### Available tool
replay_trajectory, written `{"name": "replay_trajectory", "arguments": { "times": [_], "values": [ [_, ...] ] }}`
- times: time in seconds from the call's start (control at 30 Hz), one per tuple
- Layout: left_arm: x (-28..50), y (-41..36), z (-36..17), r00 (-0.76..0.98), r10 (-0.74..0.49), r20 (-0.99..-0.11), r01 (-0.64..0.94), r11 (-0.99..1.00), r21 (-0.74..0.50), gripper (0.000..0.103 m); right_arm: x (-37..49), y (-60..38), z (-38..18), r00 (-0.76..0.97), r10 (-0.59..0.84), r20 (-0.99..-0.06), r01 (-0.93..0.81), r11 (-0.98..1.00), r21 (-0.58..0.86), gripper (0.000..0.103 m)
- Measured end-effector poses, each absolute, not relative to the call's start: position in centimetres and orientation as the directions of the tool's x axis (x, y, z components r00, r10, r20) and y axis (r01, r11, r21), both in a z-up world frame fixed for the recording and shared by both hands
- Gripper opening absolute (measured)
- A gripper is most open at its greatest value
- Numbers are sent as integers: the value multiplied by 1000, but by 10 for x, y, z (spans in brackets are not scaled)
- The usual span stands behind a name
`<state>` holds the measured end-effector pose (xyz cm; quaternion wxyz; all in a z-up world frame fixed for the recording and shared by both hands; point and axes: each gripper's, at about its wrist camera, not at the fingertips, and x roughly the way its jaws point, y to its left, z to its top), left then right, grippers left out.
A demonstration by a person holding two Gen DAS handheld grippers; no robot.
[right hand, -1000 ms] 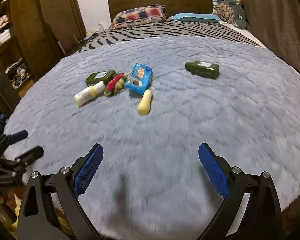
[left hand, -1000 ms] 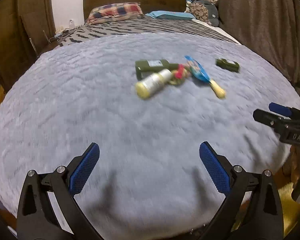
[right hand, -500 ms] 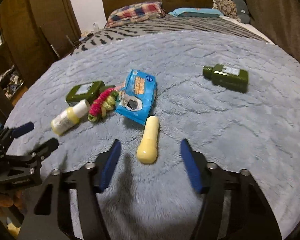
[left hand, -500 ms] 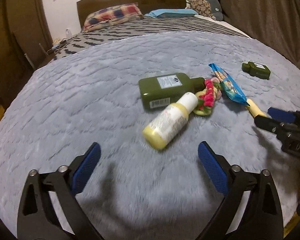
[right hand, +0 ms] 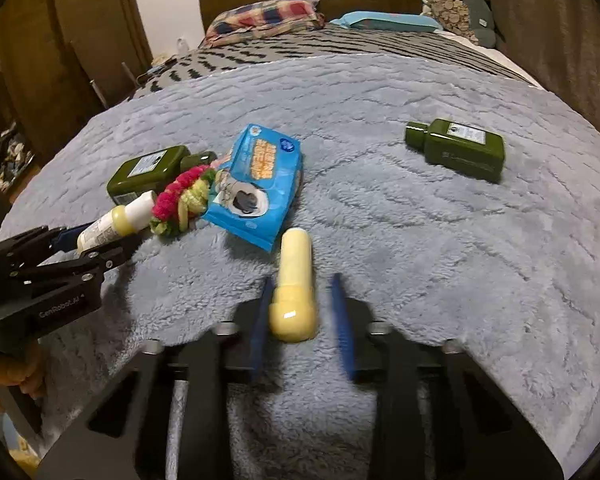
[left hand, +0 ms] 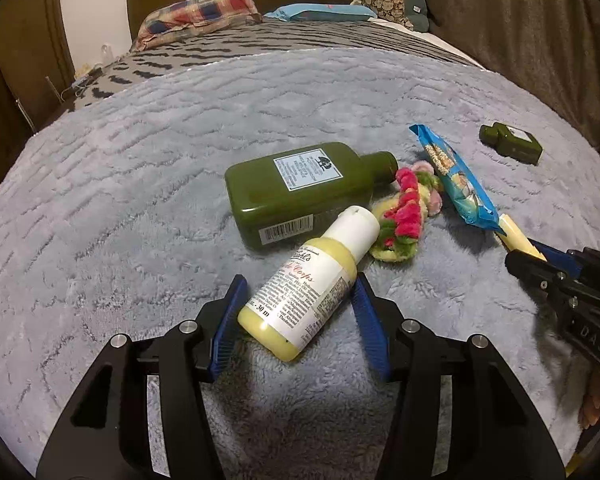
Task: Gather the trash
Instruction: 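Grasp the yellow bottle with the left tool while the right tool grasps the cream tube, then lower both held items below the bed edge and open both tools over the bin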
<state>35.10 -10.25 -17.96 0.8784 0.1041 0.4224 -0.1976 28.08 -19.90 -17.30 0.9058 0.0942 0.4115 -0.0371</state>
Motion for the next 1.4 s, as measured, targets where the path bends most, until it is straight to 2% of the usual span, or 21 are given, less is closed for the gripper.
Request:
{"name": "replay_trajectory", "arguments": {
  "times": [0.33, 0.6, 0.7, 0.77, 0.97, 1.4],
  "values": [
    [314, -91, -173, 572, -249, -781, 437, 899, 34, 50, 254, -196, -162, 672, 41, -739, 97, 985, 143, 22],
    [250, -76, -152, 607, -259, -751, 419, 908, 26, 50, 198, -195, -144, 700, 54, -712, 75, 986, 149, 22],
    [215, -71, -143, 630, -273, -728, 412, 911, 16, 47, 168, -194, -138, 717, 59, -695, 67, 986, 153, 22],
    [196, -70, -139, 630, -297, -718, 423, 906, -4, 37, 146, -191, -136, 727, 58, -684, 63, 987, 151, 22],
    [149, -79, -139, 631, -293, -718, 455, 890, 36, 35, 91, -176, -137, 739, 68, -671, 41, 989, 145, 22],
    [41, -79, -137, 626, -376, -684, 518, 856, 4, 34, 7, -158, -146, 733, 112, -671, 28, 980, 195, 22]
  ]
}}
